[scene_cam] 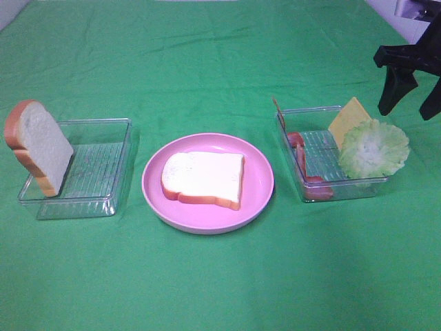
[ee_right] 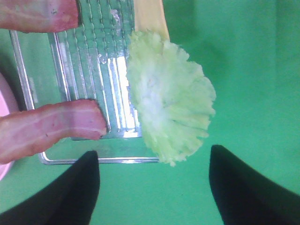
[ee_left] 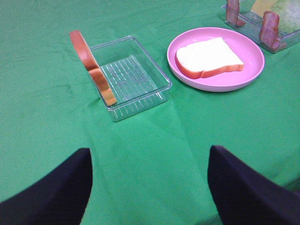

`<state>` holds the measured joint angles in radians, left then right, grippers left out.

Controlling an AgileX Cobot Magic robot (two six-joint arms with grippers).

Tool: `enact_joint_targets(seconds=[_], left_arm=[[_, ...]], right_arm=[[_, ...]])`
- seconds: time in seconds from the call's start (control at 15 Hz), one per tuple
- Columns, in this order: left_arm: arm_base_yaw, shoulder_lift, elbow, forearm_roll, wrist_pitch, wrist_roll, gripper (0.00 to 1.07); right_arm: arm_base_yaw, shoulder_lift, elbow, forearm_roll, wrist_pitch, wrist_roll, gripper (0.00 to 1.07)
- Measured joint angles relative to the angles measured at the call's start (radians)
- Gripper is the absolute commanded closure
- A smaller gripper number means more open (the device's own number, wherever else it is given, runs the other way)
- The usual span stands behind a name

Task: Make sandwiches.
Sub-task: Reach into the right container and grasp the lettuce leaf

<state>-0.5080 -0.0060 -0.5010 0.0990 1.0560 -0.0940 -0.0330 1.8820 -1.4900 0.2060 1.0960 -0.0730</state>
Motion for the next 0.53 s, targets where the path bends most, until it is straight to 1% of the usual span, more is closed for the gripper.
enact_joint_targets(seconds=[0.07,0.13,0.27,0.4,0.53], left_arm=[[0.000,0.000,0.000,0.000,0.000,0.000,0.39],[0.000,0.000,0.001,0.001,0.000,0.000,0.39],[0.000,0.000,0.001,0.001,0.000,0.000,0.39],[0.000,0.000,0.001,0.001,0.000,0.000,0.39],[0.000,0.000,0.001,0.002,0.000,0.000,0.39]], right_arm=[[-0.021,0.025,-0.025,0.045,0.021,-0.011,0.44],[-0.061,0.051,-0.045,0.116,0.039,-0.045,0.44],[-0.148,0.083,-0.048,0.251,0.061,-0.134,0.42],[-0.211,0.108,-0.051,0.306,0.088,-0.195,0.37],[-0.232,0.126,-0.053,0.313,0.107,-0.229,0.34]])
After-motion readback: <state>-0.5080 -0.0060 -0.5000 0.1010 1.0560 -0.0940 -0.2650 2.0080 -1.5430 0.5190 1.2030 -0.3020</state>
